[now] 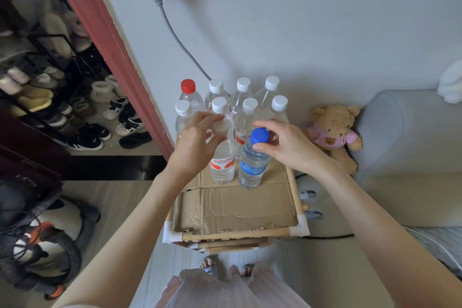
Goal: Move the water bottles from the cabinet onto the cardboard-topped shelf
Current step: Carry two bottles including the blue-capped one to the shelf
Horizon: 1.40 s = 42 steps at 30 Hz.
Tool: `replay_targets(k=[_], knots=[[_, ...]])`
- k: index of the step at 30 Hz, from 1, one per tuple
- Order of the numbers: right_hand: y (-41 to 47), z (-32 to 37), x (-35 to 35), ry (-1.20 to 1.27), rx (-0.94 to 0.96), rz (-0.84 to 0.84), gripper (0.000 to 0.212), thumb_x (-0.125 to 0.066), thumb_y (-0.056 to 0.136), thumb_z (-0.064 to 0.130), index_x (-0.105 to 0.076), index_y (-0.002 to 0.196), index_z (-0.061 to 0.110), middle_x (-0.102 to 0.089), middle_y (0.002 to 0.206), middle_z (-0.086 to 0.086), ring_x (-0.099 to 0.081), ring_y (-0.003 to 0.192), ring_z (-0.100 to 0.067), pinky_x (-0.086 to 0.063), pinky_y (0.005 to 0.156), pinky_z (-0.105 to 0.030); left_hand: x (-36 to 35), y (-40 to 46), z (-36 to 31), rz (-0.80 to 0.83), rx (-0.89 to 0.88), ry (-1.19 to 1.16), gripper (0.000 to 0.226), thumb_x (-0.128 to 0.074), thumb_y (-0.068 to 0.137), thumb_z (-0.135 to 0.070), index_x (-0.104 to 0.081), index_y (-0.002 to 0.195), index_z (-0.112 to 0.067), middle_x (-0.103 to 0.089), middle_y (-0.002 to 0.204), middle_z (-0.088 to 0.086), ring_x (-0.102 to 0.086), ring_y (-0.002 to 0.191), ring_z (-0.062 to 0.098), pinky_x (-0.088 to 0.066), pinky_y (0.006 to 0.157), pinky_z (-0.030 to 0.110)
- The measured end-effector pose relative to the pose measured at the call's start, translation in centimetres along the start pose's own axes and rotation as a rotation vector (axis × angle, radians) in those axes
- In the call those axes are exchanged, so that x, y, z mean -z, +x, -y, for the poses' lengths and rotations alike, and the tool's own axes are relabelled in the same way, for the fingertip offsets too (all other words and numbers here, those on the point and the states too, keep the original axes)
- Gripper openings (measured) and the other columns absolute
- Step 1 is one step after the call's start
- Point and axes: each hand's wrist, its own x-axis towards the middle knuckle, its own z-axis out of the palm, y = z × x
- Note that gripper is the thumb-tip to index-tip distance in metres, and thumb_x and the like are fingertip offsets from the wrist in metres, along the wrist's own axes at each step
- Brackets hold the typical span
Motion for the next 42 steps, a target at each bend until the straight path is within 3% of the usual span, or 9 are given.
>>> replay_targets(k=[7,11,21,23,25,27,30,35,42], knots=[[-0.2,-0.1,1.0,-0.051,0.068,0.101,0.035,-0.062,0.083,0.013,-0.059,0.116,0.022,-0.060,0.108,0.006,-0.055,0.092,-0.014,-0.042,0.084,-0.023,0.2,0.1,-0.1,-0.011,-0.036,0.059,0.031,-0.066,0.081,-0.006,-0.063,0.112,-0.005,-0.060,0.106,0.009,-0.060,0.087,0.029,-0.051,0.085,0.041],[1.0,0.0,1.3,-0.117,0.036,-0.014,0.021,-0.068,0.080,0.023,-0.060,0.098,0.015,-0.052,0.078,0.008,-0.048,0.072,-0.015,-0.035,0.063,-0.014,0.1,0.2,-0.2,-0.010,-0.028,0.065,0.030,-0.065,0.082,-0.007,-0.063,0.112,-0.005,-0.061,0.107,0.008,-0.060,0.088,0.029,-0.050,0.088,0.042],[2.1,0.4,0.7,-0.398,-0.027,-0.159,0.049,-0.066,0.073,0.054,-0.043,0.079,0.011,-0.050,0.075,-0.004,-0.045,0.071,-0.025,-0.029,0.053,-0.032,-0.2,0.2,0.0,-0.046,-0.007,0.036,0.030,-0.066,0.081,-0.006,-0.064,0.111,-0.006,-0.062,0.105,0.010,-0.060,0.087,0.030,-0.050,0.086,0.045],[2.1,0.5,0.7,-0.372,-0.032,-0.130,0.047,-0.065,0.075,0.054,-0.045,0.084,0.012,-0.051,0.081,-0.002,-0.048,0.078,-0.024,-0.033,0.055,-0.030,-0.2,0.1,0.0,-0.043,-0.003,0.031,0.030,-0.066,0.081,-0.007,-0.064,0.111,-0.006,-0.062,0.105,0.009,-0.060,0.088,0.029,-0.050,0.086,0.044],[2.1,0.5,1.0,-0.289,0.006,0.005,0.042,-0.064,0.080,0.043,-0.052,0.107,0.014,-0.056,0.109,-0.002,-0.051,0.097,-0.021,-0.039,0.076,-0.029,-0.1,0.1,0.0,-0.045,0.004,0.027,0.030,-0.066,0.081,-0.007,-0.064,0.111,-0.006,-0.062,0.106,0.009,-0.060,0.089,0.028,-0.050,0.087,0.043],[2.1,0.6,1.3,-0.253,0.046,0.129,0.040,-0.061,0.084,0.028,-0.051,0.122,0.020,-0.052,0.123,-0.001,-0.047,0.097,-0.014,-0.033,0.083,-0.024,-0.1,0.2,-0.1,-0.046,0.008,0.027,0.030,-0.065,0.081,-0.007,-0.064,0.112,-0.006,-0.062,0.106,0.010,-0.060,0.089,0.028,-0.050,0.088,0.043],[2.2,0.5,1.7,-0.256,0.048,0.105,0.030,-0.061,0.085,0.021,-0.057,0.114,0.020,-0.058,0.113,-0.003,-0.046,0.082,-0.014,-0.031,0.073,-0.020,0.0,0.2,-0.2,-0.049,-0.001,0.037,0.030,-0.065,0.082,-0.007,-0.064,0.112,-0.006,-0.062,0.107,0.010,-0.060,0.088,0.028,-0.050,0.088,0.042],[2.9,0.0,1.4,-0.193,-0.080,-0.016,0.044,-0.069,0.070,0.052,-0.056,0.087,0.013,-0.064,0.084,-0.006,-0.062,0.068,-0.022,-0.050,0.065,-0.035,0.0,0.1,-0.1,-0.061,-0.057,0.127,0.029,-0.064,0.082,-0.009,-0.064,0.112,-0.006,-0.064,0.109,0.010,-0.062,0.089,0.027,-0.049,0.086,0.036],[3.1,0.6,1.8,-0.257,0.050,0.128,0.036,-0.062,0.083,0.025,-0.056,0.118,0.023,-0.054,0.121,0.001,-0.049,0.100,-0.012,-0.033,0.080,-0.021,0.0,-0.2,-0.1,-0.103,-0.137,0.208,0.026,-0.067,0.079,-0.007,-0.066,0.105,-0.003,-0.068,0.106,0.013,-0.064,0.091,0.028,-0.045,0.081,0.027]])
